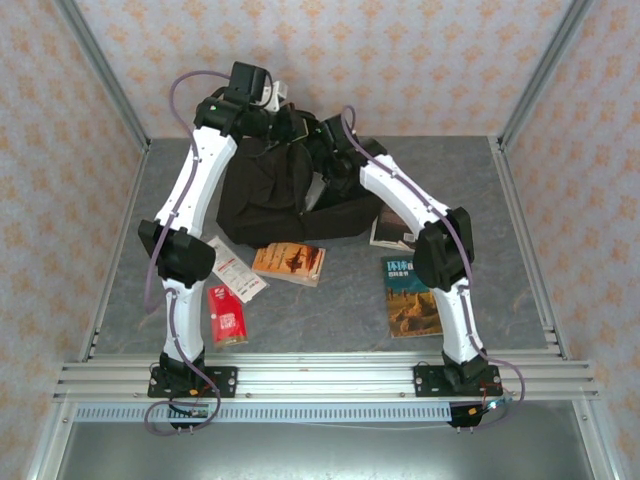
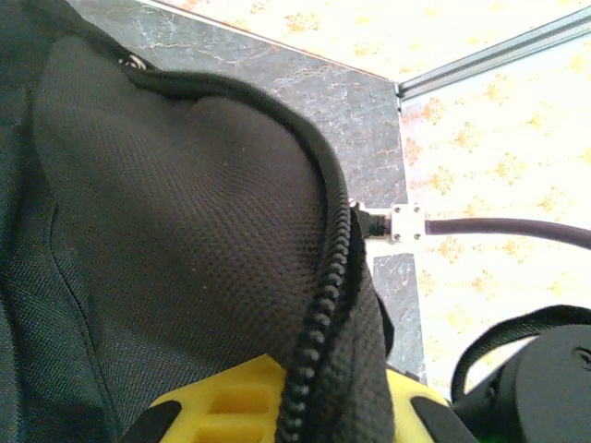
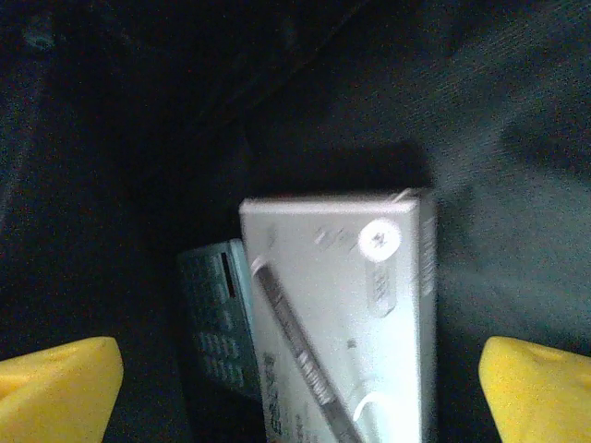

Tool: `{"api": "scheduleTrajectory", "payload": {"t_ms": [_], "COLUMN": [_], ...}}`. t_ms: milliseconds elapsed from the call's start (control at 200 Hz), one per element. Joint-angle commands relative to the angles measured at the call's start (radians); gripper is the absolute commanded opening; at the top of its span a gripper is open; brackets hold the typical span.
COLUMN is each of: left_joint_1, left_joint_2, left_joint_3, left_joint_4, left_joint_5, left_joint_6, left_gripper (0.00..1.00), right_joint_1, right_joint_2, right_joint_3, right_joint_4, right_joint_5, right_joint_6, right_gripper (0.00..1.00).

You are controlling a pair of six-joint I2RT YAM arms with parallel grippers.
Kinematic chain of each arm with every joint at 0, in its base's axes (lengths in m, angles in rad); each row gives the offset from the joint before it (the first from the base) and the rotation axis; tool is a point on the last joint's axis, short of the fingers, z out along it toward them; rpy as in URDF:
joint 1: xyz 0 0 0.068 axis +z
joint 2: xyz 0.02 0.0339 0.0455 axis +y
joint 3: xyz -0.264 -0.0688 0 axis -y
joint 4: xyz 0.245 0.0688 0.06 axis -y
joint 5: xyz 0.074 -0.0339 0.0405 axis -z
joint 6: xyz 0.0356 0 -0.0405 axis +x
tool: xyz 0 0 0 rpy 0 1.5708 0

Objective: Pack books, pencil case, and school supplies into a backpack

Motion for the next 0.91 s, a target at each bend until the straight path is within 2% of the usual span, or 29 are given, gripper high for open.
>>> {"api": "scheduleTrajectory", "payload": {"t_ms": [0,275,390,505,621,746,901], "left_joint_1": [0.008,0.036,0.038,0.047,0.059,0.064,0.063], "left_joint_2": [-0.08,-0.052,-0.023,0.007,0.034,0.088,0.168], "left_joint_3": [0.009,0.029,0.073,0.119,0.138,0.14,0.14], "left_joint_4": [0.107,0.053,0.019,-0.009,-0.005,0.01,0.009], "left_joint_5": [0.057,0.01,-0.042,-0.087,-0.115,-0.114,-0.101], "left_joint_6": [-0.015,0.01,0.021,0.052,0.051,0.046,0.045], "left_gripper": [0.0,0.0,0.0,0.0,0.0,0.0,0.0], "right_joint_1": [-0.012,0.015,0.025,0.026,0.05,0.126,0.174], "right_joint_2": [-0.086,-0.41,-0.547,-0.649,-0.704,-0.71,-0.626], "right_joint_3": [-0.067,-0.293,-0.442,-0.631,-0.861,-1.054,-1.152], "right_joint_4": [0.081,0.052,0.011,0.033,0.151,0.333,0.567], "right_joint_5": [-0.062,0.115,0.166,0.029,-0.16,-0.231,-0.297], "right_joint_6": [0.023,-0.33,-0.388,-0.389,-0.29,-0.171,-0.033], "right_gripper": [0.99,0.96,0.95,0.89,0.82,0.81,0.81]}}
